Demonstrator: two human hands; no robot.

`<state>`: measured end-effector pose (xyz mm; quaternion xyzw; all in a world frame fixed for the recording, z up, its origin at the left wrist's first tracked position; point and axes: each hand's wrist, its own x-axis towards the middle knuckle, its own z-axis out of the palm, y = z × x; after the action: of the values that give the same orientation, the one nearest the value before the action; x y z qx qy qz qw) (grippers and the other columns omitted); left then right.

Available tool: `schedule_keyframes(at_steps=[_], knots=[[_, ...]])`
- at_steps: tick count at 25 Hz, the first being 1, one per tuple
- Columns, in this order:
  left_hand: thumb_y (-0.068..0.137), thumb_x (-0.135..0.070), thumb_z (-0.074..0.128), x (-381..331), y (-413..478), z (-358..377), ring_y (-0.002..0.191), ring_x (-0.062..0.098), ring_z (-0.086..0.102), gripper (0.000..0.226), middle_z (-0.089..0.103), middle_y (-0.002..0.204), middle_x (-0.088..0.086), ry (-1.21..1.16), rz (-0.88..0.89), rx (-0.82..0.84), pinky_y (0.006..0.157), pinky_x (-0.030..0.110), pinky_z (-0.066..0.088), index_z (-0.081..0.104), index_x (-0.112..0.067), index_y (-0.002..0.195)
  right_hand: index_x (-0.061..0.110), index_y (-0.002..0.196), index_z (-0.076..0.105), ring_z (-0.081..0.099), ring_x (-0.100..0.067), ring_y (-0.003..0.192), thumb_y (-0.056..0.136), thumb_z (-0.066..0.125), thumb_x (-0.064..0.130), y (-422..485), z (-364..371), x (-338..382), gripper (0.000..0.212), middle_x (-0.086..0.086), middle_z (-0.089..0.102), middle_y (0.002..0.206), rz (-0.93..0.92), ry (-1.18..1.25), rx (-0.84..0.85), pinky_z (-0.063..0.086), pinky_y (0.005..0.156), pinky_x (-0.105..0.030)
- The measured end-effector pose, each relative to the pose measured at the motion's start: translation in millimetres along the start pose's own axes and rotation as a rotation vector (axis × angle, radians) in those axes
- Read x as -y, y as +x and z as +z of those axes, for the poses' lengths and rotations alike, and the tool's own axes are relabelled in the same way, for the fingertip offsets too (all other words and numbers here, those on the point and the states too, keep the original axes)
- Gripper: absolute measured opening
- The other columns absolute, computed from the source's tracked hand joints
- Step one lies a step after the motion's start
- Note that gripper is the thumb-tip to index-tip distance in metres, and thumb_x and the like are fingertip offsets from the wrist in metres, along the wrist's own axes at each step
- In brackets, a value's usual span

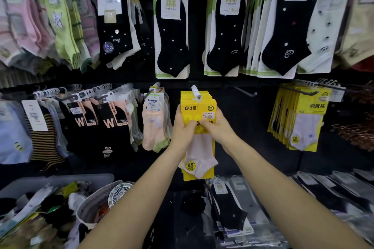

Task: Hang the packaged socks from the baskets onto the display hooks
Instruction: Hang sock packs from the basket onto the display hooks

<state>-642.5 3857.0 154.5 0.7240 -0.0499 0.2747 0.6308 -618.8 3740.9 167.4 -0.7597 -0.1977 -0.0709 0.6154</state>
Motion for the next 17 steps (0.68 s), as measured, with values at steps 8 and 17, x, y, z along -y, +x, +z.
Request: schedule_keyframes(at_steps=[8, 17], knots=[[0.092, -0.005, 0.045, 27, -26, -8, 0.098, 0.001, 0.061, 0.036, 0.064, 0.107, -0.01, -0.078, -0.151, 0.058, 0.079, 0.015, 0.051, 0.046, -0.02, 0.125, 0.018, 0.143, 0.028, 0.054, -0.012, 0.112, 0.089, 0.06, 0.012, -24, -3, -22, 0.062, 0.006, 0.057, 0.119, 0.127, 0.052, 0.063, 0.045, 0.094, -0.029], [0.096, -0.024, 0.048, 106, -176, -23, 0.141, 0.012, 0.023, 0.06, 0.02, 0.156, -0.002, 0.02, -0.544, 0.074, 0.102, 0.021, 0.024, 0.02, -0.019, 0.149, 0.014, 0.145, 0.027, 0.047, -0.018, 0.121, 0.092, 0.057, 0.014, -185, -46, -148, 0.061, -0.013, 0.042, 0.143, 0.533, -0.011, 0.142, 0.043, 0.088, -0.02]])
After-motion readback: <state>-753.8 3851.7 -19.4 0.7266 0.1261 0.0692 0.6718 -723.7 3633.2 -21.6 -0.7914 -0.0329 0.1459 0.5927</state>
